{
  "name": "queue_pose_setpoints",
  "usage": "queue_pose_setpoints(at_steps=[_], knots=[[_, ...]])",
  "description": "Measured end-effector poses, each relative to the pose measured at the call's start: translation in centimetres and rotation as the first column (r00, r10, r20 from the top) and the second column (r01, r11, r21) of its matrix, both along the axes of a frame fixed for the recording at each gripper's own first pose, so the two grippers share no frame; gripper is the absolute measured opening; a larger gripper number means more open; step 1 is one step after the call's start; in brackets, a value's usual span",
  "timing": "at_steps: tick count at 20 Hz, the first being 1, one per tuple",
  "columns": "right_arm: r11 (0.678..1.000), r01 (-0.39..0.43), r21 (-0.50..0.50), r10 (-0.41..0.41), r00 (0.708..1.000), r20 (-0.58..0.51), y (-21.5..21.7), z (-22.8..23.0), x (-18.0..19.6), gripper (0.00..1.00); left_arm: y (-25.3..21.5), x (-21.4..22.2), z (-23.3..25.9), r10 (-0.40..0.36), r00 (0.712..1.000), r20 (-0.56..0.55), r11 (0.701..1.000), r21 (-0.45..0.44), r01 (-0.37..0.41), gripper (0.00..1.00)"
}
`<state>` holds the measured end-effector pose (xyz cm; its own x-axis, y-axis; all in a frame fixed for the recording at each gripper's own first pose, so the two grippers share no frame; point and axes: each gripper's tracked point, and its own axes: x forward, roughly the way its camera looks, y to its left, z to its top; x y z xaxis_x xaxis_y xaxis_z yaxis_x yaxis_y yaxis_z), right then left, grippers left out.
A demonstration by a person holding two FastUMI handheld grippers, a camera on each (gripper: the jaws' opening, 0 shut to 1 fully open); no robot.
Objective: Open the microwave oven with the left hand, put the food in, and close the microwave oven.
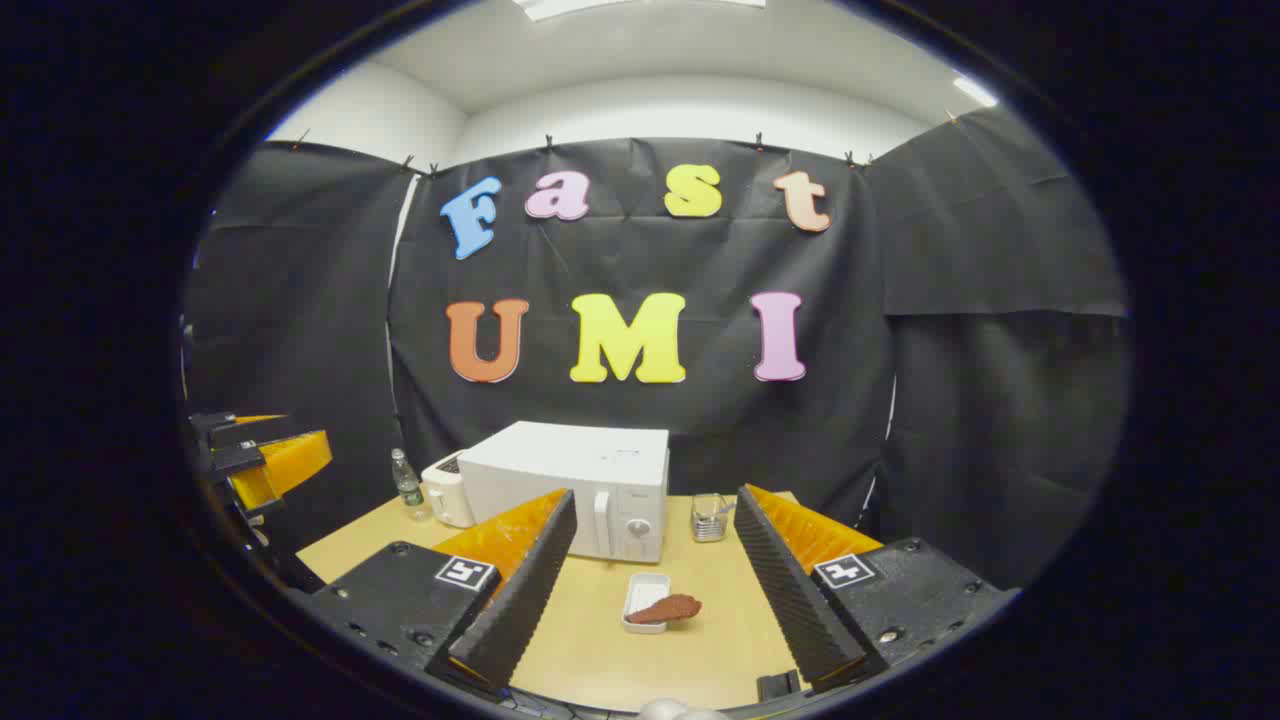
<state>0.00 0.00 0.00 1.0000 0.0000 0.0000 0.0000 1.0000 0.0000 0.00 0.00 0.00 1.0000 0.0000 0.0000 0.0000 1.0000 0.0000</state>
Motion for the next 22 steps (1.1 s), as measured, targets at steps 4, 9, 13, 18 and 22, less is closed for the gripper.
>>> queue_pose_setpoints(at_steps=[4,9,13,18,22], knots=[[1.000,-0.007,-0.014,0.007,1.000,0.007,0.6,0.3,0.6,1.00,0.5,0.4,0.0,0.006,1.000,0.002,1.000,-0.006,-0.006,0.96],[1.000,-0.009,-0.021,0.009,1.000,0.015,1.2,0.6,1.1,0.92,1.0,0.6,-0.2,0.014,1.000,-0.003,1.000,-0.011,-0.014,0.96],[1.000,-0.007,-0.019,0.008,1.000,0.011,1.2,0.6,1.4,1.00,1.0,0.9,-0.4,0.015,1.000,-0.003,1.000,-0.007,-0.015,0.96],[1.000,0.007,-0.018,-0.007,1.000,0.008,0.7,0.6,1.7,1.00,1.2,1.4,-0.9,0.016,1.000,-0.005,1.000,0.001,-0.016,0.96],[0.999,0.029,-0.014,-0.028,1.000,0.012,-0.1,0.7,2.0,1.00,0.3,2.6,-2.0,-0.004,1.000,-0.005,1.000,0.010,0.004,0.96]])
